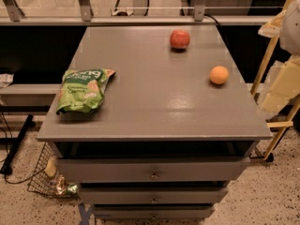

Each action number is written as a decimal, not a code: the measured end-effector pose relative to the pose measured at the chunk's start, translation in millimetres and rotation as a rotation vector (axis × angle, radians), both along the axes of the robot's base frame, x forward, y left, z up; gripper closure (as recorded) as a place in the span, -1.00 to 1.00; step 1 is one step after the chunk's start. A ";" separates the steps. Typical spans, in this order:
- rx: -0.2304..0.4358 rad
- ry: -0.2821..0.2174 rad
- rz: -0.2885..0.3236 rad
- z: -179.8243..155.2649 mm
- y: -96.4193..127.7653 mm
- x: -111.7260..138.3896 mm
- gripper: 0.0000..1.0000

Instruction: Move orange near green rice chip bag

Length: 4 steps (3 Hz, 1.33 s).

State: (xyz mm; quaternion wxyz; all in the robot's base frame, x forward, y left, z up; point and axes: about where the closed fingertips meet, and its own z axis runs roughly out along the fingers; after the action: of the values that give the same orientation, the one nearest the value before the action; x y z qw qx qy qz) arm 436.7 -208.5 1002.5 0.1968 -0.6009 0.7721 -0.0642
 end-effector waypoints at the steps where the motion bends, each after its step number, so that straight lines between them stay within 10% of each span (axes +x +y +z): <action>1: 0.001 -0.002 0.000 0.3 0.3 0.5 -1.00; 4: 0.152 0.021 -0.106 -44.1 -1.8 100.8 -1.00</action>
Offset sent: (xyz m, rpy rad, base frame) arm 0.0718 0.0034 -0.0206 0.1457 0.0248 0.0067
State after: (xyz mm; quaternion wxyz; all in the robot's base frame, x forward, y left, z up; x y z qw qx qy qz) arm 537.5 -210.3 958.4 0.2301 -0.5432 0.8074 -0.0092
